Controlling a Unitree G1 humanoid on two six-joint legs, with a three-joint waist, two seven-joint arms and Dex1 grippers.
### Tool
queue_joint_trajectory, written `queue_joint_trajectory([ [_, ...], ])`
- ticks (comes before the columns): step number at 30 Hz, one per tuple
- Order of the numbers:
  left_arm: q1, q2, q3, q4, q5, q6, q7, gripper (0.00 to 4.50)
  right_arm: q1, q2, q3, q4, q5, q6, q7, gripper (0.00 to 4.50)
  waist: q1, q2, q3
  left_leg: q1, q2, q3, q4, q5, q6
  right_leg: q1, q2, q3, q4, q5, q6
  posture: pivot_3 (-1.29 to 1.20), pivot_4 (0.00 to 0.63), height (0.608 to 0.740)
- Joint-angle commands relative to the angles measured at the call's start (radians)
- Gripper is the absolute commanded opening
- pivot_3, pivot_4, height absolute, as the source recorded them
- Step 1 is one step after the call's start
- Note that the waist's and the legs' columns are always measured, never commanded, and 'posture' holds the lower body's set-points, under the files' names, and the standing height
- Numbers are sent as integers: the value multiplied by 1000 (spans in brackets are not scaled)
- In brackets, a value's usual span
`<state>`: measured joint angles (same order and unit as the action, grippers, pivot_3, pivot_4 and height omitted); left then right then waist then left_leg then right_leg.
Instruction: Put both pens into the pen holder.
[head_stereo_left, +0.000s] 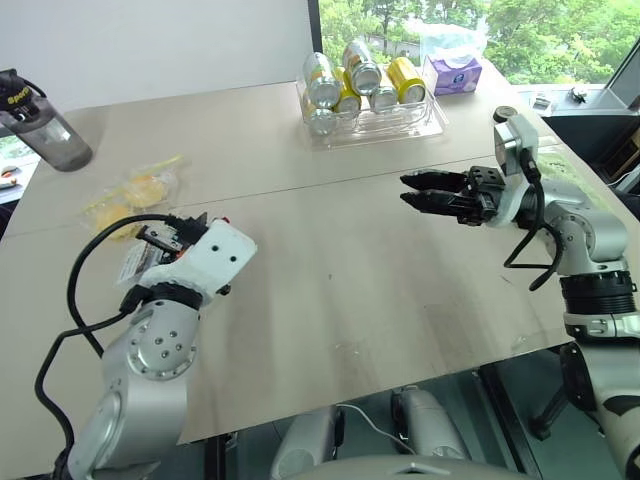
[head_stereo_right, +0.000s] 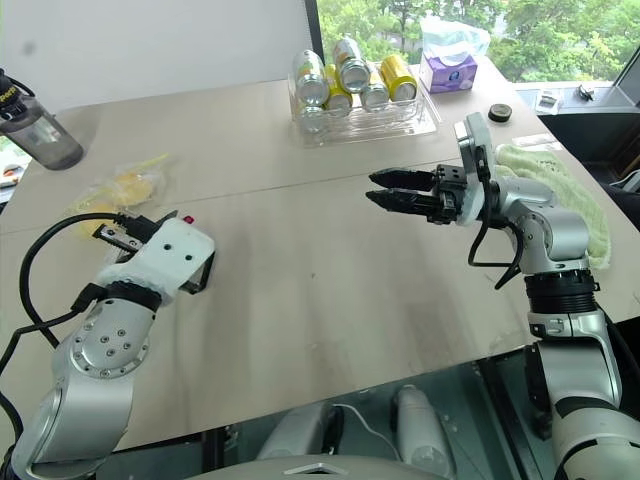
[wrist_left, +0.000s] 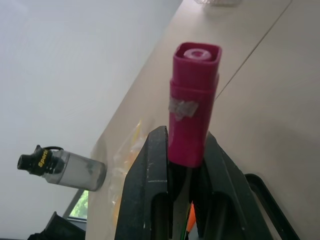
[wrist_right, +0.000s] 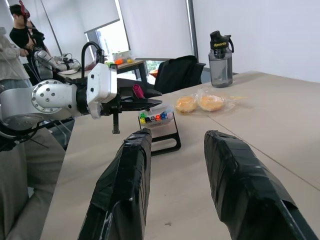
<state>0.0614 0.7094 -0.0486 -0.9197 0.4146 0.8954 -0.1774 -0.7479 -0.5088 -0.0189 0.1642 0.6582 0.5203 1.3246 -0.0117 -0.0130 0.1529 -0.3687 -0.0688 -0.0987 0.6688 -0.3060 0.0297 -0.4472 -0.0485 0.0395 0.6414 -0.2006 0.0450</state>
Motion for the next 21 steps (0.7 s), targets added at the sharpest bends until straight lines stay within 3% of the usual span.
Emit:
queue_joint_trajectory([
  [1, 16, -22, 45, -5, 14, -37, -15, 0, -22, -3, -18, -20, 7, -10, 5, 1812, 0, 0, 0, 0, 0, 0, 0, 0, 0, 0, 0, 0, 0, 0, 0, 0, 150, 739],
  [4, 25, -40, 58, 10, 21, -52, -23, 1438, -18, -8, -20, -24, 9, -6, 8, 1875, 0, 0, 0, 0, 0, 0, 0, 0, 0, 0, 0, 0, 0, 0, 0, 0, 150, 739],
  [5, 26, -44, 61, 16, 23, -57, -26, 1651, -17, -9, -21, -24, 9, -7, 8, 1875, 0, 0, 0, 0, 0, 0, 0, 0, 0, 0, 0, 0, 0, 0, 0, 0, 150, 739],
  [7, 29, -53, 70, 28, 26, -67, -29, 2683, -14, -10, -22, -25, 7, -9, 6, 1875, 0, 0, 0, 0, 0, 0, 0, 0, 0, 0, 0, 0, 0, 0, 0, 0, 150, 739],
  [11, 35, -58, 87, 43, 39, -88, -37, 4321, -12, -9, -25, -27, 7, -11, 2, 1875, 0, 0, 0, 0, 0, 0, 0, 0, 0, 0, 0, 0, 0, 0, 0, 0, 150, 739],
  [21, 38, -78, 104, 58, 61, -125, -60, 4468, -1, -10, -29, -29, 8, -18, 1, 1875, 0, 0, 0, 0, 0, 0, 0, 0, 0, 0, 0, 0, 0, 0, 0, 0, 150, 739],
])
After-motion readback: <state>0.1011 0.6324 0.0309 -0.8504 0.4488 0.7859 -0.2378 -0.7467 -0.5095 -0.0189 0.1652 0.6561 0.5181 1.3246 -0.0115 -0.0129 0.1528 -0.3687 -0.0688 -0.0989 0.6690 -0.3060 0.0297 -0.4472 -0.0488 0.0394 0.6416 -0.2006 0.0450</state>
